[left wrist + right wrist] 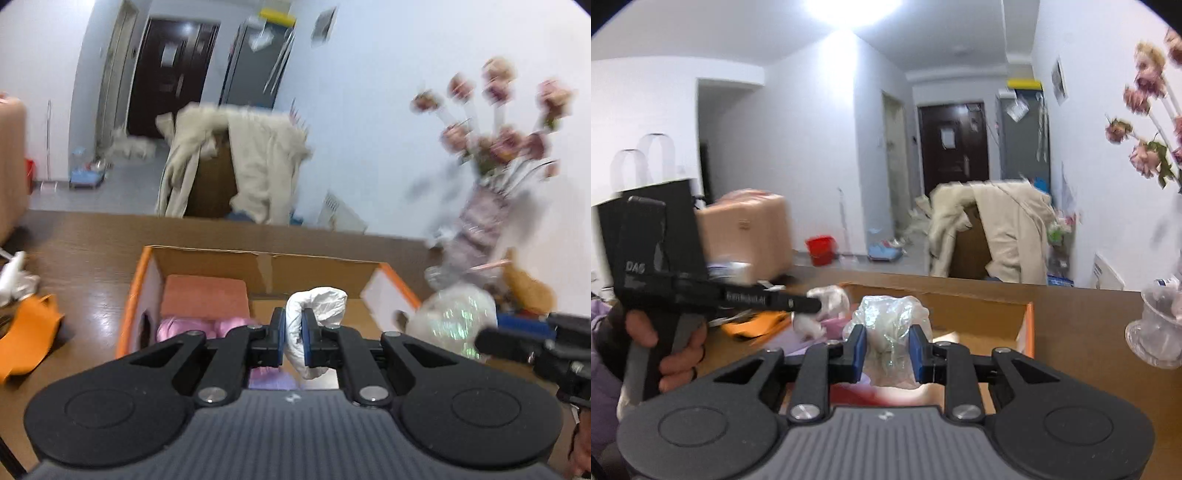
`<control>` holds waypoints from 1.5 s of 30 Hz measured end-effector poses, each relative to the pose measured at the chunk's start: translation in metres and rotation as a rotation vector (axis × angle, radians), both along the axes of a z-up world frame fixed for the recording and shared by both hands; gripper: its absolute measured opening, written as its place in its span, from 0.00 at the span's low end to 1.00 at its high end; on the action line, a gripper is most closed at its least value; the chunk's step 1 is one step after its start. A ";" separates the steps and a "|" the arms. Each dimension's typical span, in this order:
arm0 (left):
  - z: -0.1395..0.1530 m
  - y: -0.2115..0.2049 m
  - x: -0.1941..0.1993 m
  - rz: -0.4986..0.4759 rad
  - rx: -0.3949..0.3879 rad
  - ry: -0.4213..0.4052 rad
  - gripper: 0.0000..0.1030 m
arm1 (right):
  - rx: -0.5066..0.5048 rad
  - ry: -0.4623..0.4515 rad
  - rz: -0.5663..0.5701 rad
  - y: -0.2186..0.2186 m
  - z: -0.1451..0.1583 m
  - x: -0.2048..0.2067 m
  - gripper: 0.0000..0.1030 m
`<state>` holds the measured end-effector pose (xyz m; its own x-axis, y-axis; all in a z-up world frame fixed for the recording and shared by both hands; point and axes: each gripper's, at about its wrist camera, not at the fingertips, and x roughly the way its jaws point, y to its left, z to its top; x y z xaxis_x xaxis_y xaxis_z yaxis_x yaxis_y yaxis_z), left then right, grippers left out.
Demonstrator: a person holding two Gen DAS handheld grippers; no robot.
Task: Organize soft objects
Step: 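Drop the white cloth and plastic bag into the box, opening both grippers, then grasp the blue tissue pack with the left gripper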
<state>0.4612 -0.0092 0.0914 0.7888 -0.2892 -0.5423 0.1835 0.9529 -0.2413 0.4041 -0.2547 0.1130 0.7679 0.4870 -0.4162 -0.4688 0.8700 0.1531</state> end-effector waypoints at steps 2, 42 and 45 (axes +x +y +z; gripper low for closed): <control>-0.012 -0.008 0.046 -0.001 0.024 0.071 0.10 | -0.008 0.078 -0.004 0.006 -0.004 0.060 0.24; 0.056 -0.019 -0.223 0.094 0.224 -0.354 1.00 | -0.107 -0.238 -0.089 -0.066 0.039 -0.162 0.82; 0.040 -0.030 -0.260 0.065 0.221 -0.346 1.00 | -0.124 -0.249 -0.073 -0.067 0.023 -0.201 0.83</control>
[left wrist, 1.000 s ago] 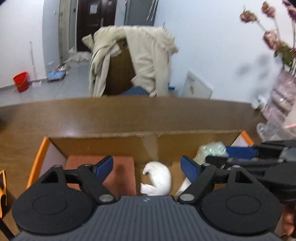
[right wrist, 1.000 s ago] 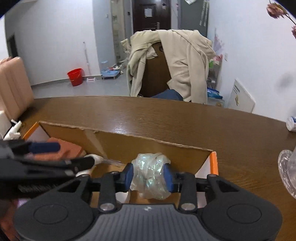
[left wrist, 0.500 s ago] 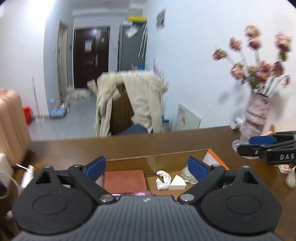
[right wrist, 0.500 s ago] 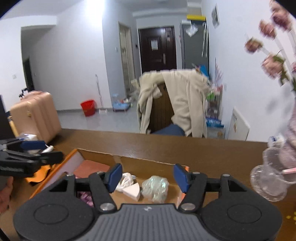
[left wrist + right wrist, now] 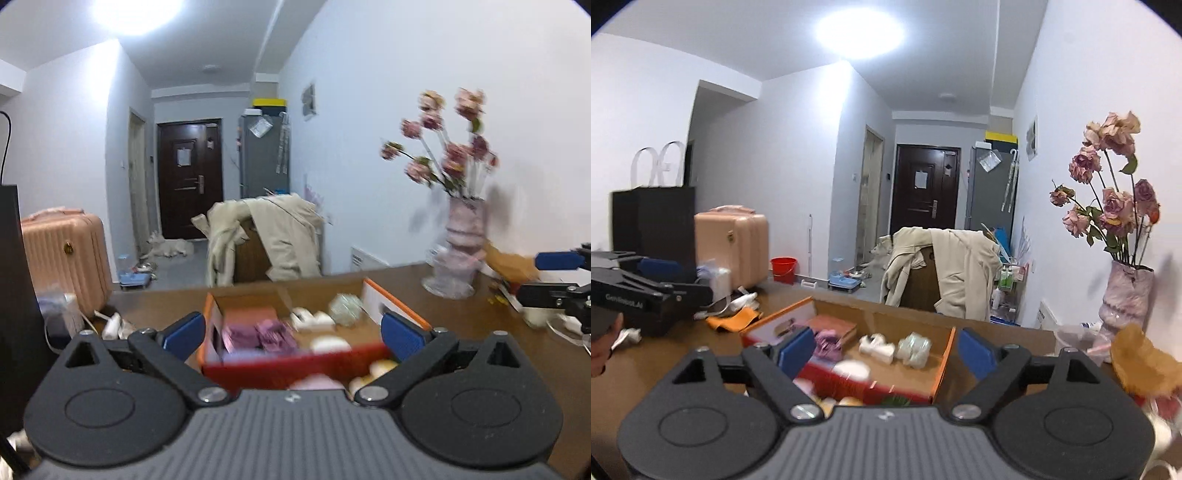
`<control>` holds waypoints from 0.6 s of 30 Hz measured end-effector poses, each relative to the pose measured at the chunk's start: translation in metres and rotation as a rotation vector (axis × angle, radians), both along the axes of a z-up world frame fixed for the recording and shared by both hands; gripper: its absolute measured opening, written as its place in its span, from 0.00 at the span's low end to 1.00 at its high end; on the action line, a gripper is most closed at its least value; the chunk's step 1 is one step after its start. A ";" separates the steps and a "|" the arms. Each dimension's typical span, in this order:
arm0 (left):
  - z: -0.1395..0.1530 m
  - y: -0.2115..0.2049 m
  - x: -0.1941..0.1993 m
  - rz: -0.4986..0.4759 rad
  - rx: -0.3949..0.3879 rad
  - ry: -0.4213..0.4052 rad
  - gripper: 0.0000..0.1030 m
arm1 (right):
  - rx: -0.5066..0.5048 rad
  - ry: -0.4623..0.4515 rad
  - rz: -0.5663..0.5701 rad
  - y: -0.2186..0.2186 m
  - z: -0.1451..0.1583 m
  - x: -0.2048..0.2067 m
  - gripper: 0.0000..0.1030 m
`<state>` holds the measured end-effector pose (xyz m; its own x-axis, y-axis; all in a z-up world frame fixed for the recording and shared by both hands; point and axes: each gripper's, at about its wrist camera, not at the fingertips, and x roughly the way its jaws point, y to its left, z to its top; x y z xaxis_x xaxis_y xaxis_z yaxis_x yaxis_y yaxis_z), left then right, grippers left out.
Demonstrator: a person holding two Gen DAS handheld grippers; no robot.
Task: Organize soft objects
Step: 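Grasp the blue tissue pack with the left gripper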
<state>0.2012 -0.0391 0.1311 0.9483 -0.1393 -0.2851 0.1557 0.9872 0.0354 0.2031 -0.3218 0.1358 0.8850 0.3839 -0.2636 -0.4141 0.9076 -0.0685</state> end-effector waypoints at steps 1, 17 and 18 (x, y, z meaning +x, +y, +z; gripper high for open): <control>-0.005 -0.004 -0.011 -0.011 0.007 -0.001 1.00 | 0.000 -0.003 0.002 0.001 -0.006 -0.010 0.85; -0.060 -0.026 -0.038 -0.071 -0.027 0.116 1.00 | 0.088 0.151 0.035 -0.002 -0.070 -0.051 0.84; -0.064 -0.026 -0.033 -0.071 -0.028 0.131 1.00 | 0.091 0.163 0.036 0.000 -0.073 -0.045 0.83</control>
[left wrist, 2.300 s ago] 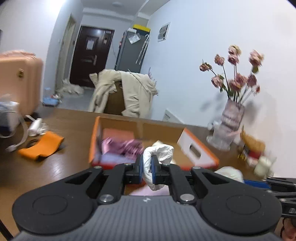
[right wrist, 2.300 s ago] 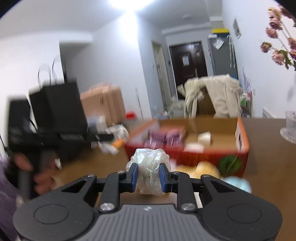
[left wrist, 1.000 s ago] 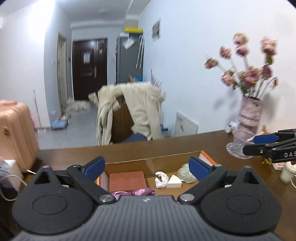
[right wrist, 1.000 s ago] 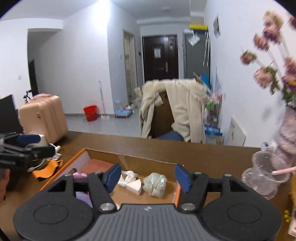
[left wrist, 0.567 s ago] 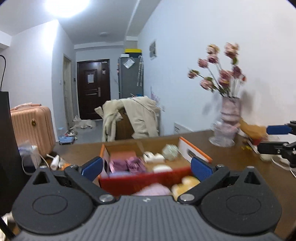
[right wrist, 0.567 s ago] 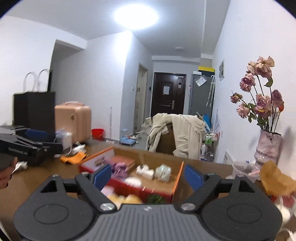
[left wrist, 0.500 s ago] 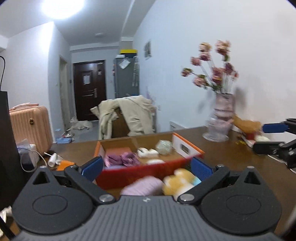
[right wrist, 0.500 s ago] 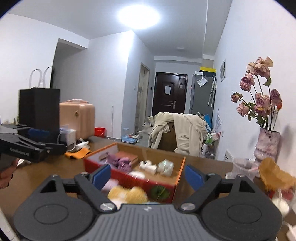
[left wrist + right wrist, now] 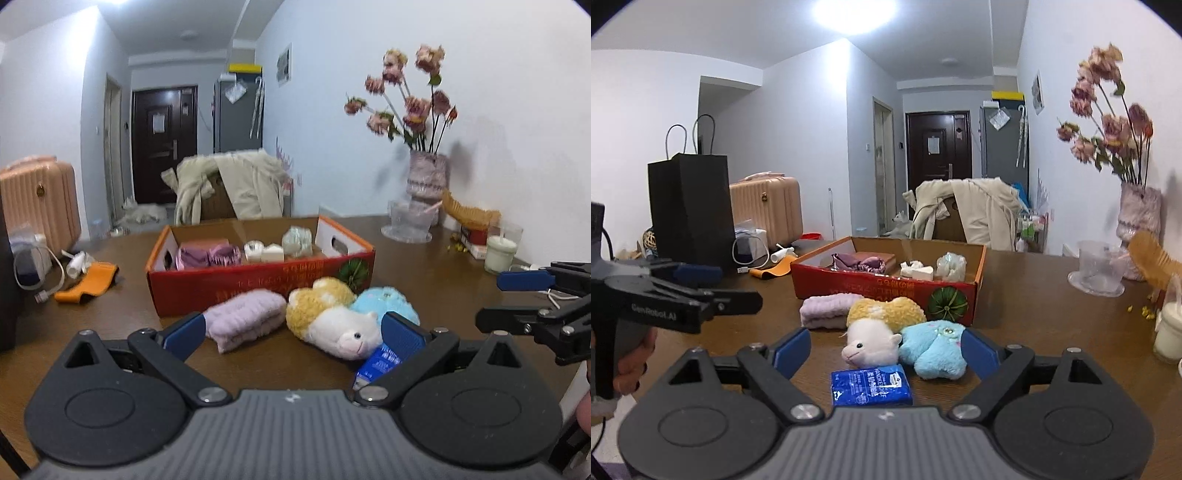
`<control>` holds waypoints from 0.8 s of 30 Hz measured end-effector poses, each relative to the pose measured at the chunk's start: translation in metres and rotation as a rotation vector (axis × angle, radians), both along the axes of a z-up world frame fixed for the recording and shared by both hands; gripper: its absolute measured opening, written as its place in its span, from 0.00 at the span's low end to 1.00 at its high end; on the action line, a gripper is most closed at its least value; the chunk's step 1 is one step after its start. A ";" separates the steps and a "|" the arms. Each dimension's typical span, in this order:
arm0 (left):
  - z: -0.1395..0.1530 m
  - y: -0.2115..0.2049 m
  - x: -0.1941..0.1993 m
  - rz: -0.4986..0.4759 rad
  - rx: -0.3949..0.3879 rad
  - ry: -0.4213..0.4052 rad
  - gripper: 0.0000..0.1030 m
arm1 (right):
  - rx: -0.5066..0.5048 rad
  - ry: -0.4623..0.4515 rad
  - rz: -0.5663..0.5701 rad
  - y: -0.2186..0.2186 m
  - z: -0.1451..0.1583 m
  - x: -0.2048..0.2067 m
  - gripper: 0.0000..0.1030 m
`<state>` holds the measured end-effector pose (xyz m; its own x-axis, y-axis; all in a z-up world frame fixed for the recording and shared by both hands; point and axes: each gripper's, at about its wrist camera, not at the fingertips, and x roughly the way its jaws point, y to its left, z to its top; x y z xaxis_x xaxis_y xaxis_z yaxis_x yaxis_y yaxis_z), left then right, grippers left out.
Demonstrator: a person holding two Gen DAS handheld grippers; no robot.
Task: Organize soft objects
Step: 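Grasp the blue tissue pack with the left gripper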
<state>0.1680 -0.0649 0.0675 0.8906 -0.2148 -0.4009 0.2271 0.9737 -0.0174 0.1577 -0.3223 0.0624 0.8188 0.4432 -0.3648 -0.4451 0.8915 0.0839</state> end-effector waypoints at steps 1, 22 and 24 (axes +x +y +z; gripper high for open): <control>-0.003 0.001 0.003 0.001 -0.001 0.012 1.00 | 0.001 0.014 0.000 0.001 -0.003 0.006 0.82; -0.071 -0.020 0.064 -0.298 -0.213 0.402 0.41 | 0.084 0.351 0.002 0.008 -0.062 0.060 0.37; -0.072 -0.009 0.066 -0.263 -0.242 0.407 0.41 | 0.106 0.356 0.000 0.006 -0.060 0.054 0.37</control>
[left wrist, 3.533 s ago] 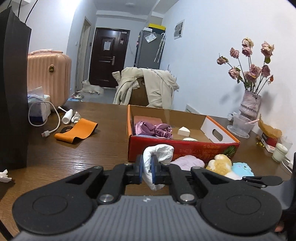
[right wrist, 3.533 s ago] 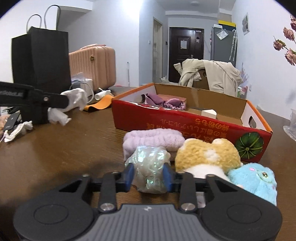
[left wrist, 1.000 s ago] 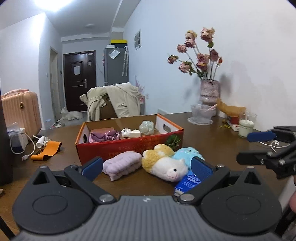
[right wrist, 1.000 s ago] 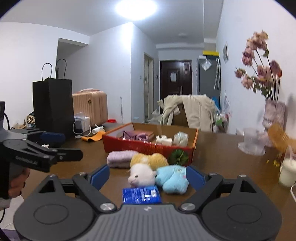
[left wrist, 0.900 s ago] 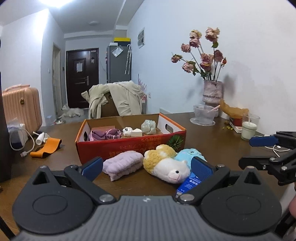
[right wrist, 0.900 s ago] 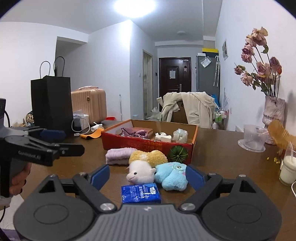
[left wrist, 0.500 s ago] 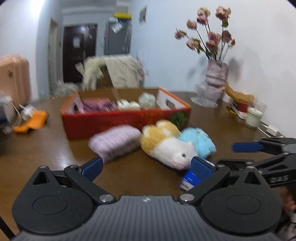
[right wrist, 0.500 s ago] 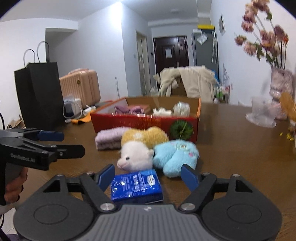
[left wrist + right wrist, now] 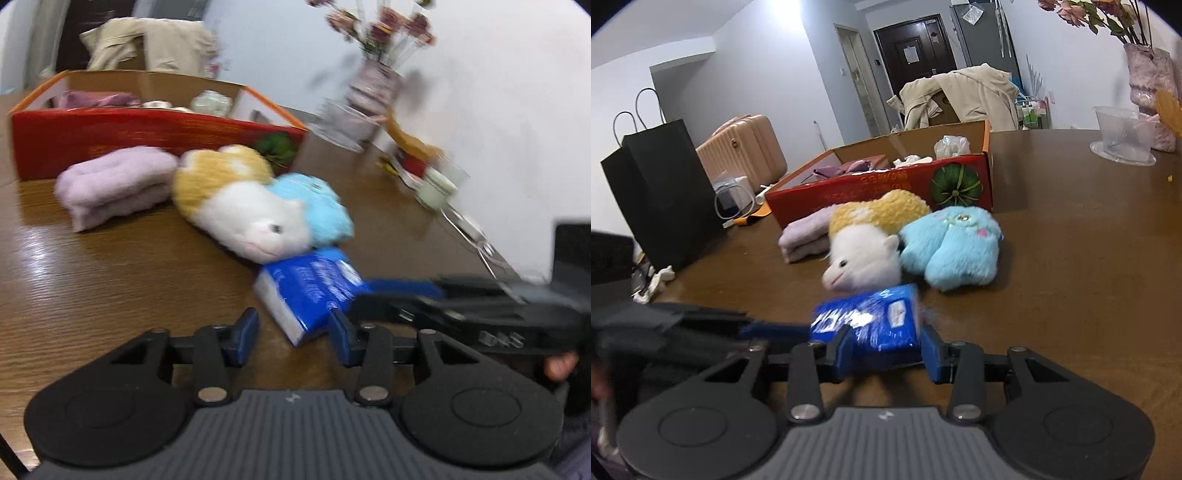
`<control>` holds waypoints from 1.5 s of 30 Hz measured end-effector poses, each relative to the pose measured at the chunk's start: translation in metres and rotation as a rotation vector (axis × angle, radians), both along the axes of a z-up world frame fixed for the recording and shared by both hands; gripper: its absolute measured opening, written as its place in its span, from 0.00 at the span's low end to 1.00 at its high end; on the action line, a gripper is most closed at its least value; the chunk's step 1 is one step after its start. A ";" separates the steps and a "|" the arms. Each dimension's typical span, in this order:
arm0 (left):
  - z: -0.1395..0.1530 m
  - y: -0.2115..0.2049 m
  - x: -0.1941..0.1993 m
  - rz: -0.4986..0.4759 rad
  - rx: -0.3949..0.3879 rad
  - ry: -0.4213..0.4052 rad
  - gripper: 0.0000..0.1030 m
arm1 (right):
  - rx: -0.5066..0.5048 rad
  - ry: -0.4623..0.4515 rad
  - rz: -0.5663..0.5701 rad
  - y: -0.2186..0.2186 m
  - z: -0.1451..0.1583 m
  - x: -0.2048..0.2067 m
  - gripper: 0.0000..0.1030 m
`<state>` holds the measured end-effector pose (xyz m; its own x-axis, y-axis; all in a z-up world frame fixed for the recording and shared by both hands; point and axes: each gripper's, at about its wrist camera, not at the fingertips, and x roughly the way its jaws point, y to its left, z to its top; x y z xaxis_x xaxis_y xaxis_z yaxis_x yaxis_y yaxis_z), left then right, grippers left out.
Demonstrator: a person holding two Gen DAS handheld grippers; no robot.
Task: Organize soft objects
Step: 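Grasp the blue tissue pack with the left gripper, then place the blue tissue pack into the box and open the left gripper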
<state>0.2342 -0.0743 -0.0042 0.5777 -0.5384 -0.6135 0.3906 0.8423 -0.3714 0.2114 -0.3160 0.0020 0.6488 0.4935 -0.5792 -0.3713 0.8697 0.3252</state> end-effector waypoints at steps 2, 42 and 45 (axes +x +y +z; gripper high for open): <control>0.002 0.007 0.000 0.029 -0.014 0.008 0.41 | 0.018 0.004 -0.008 -0.002 0.001 0.000 0.37; 0.035 0.065 0.294 0.289 -0.042 0.046 0.42 | 0.022 0.161 -0.061 0.100 0.022 0.340 0.26; 0.050 0.075 0.281 0.283 -0.026 -0.005 0.43 | 0.034 0.136 -0.028 0.099 0.023 0.330 0.26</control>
